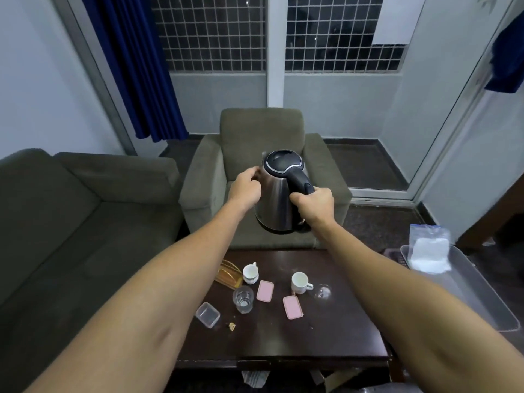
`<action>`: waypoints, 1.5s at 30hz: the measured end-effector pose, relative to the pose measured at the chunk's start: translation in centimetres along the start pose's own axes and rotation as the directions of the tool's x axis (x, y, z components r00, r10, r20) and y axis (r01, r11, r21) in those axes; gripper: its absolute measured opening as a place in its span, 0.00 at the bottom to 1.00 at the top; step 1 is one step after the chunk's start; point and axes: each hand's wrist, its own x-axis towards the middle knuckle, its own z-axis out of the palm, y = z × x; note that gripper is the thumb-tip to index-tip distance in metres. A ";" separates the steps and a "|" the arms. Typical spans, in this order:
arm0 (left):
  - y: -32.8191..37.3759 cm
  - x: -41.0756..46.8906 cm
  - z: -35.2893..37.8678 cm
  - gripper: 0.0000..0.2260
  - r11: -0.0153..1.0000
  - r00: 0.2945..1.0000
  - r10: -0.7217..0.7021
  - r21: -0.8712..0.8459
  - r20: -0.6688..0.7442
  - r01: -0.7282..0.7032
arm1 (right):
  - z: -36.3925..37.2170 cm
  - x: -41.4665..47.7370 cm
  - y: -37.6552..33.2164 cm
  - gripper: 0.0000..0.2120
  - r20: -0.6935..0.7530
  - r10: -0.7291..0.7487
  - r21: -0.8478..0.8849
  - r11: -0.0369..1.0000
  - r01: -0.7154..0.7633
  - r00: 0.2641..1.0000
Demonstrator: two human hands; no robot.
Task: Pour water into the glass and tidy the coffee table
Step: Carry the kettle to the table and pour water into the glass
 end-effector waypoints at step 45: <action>-21.1 -20.7 4.8 0.31 0.867 0.879 -0.471 -0.142 0.072 0.477 | 5.6 -10.4 20.1 0.13 0.270 0.312 -0.358 0.911 -0.206 0.911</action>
